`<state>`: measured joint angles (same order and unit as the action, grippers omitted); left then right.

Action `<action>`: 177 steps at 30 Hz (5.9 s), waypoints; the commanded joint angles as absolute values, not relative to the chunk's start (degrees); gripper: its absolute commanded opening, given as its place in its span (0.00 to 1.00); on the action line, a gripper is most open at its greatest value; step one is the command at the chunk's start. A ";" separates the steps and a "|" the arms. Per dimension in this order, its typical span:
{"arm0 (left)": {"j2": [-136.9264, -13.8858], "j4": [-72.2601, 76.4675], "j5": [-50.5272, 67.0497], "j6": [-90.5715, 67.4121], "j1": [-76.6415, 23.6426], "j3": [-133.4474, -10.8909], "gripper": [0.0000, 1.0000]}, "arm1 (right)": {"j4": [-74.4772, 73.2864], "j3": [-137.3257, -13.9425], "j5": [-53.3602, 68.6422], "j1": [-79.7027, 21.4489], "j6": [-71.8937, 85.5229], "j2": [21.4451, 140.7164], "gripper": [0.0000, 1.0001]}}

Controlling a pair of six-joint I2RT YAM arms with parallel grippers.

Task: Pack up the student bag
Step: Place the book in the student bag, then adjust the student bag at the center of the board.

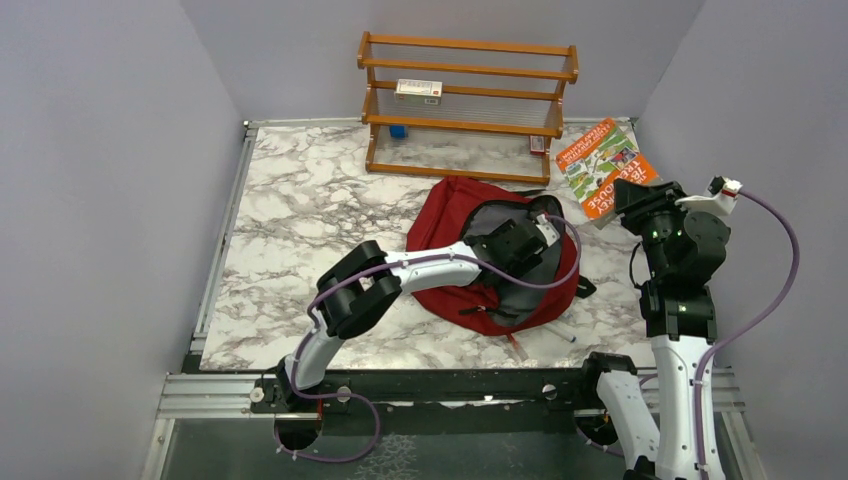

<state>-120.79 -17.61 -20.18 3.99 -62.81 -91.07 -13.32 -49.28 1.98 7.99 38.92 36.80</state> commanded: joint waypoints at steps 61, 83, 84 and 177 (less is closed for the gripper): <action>-90.96 7.12 -5.79 -6.47 -52.08 -68.53 0.00 | -13.92 -38.79 40.69 8.23 47.07 49.74 0.01; -89.97 7.32 -3.87 -6.34 -52.04 -68.29 0.00 | 25.08 -33.71 32.06 -8.29 59.60 70.38 0.01; -89.84 7.30 -3.87 -6.33 -52.06 -68.21 0.00 | 27.43 -33.29 30.73 -9.13 60.12 71.73 0.01; -102.48 -5.86 -2.24 -9.84 -53.70 -82.09 0.00 | -32.77 -48.32 -10.92 -4.70 25.07 67.15 0.09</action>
<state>-102.17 -6.02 -0.78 -9.41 -53.28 -77.93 -35.42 -47.18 -12.53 -4.86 25.87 68.73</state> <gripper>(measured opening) 0.005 0.161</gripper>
